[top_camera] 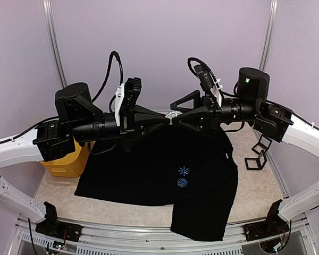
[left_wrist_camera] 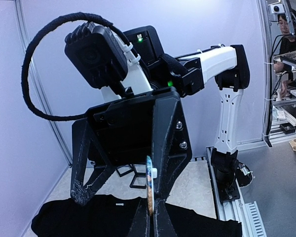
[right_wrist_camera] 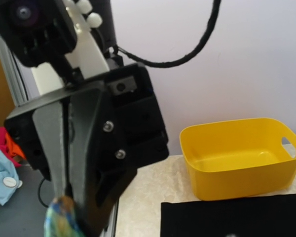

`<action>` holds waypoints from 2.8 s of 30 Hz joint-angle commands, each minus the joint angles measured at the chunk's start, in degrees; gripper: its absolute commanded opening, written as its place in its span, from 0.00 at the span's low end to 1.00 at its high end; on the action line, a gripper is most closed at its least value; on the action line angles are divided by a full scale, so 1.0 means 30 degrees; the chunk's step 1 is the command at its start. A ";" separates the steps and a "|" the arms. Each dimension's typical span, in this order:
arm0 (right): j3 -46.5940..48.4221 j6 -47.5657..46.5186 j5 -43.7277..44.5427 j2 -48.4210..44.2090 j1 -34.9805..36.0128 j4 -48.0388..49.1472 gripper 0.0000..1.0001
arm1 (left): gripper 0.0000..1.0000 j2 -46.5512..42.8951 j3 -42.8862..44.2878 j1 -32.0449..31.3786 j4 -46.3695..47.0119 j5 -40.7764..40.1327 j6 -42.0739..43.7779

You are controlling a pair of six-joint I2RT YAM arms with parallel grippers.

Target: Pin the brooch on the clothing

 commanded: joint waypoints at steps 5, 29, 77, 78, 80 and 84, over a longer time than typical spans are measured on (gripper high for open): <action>0.0577 -0.0199 0.0873 0.0327 0.0048 -0.0192 0.65 | 0.00 0.0073 -0.0025 -0.0726 -0.0396 0.0185 0.0687; -0.2238 -0.1387 -0.0589 -0.2023 0.0047 0.3016 0.27 | 0.00 0.0176 0.0064 -0.0667 -0.0419 -0.2114 0.0434; -1.3498 0.5288 0.9699 0.3935 -0.8360 0.4612 0.00 | 0.76 1.1120 -0.5375 0.8011 -0.2857 -0.9144 -1.0347; -1.3461 0.5210 0.9701 0.3851 -0.8449 0.4565 0.00 | 0.76 1.1103 -0.5424 0.8053 -0.2877 -0.9316 -1.0373; -1.3324 0.5060 0.9878 0.3630 -0.8578 0.4334 0.00 | 0.76 1.1088 -0.5188 0.8057 -0.3110 -1.0112 -1.0370; -1.2562 0.4106 0.9908 0.3330 -0.8655 0.3283 0.00 | 0.74 1.1371 -0.2708 0.6259 -0.4375 -1.4328 -0.8407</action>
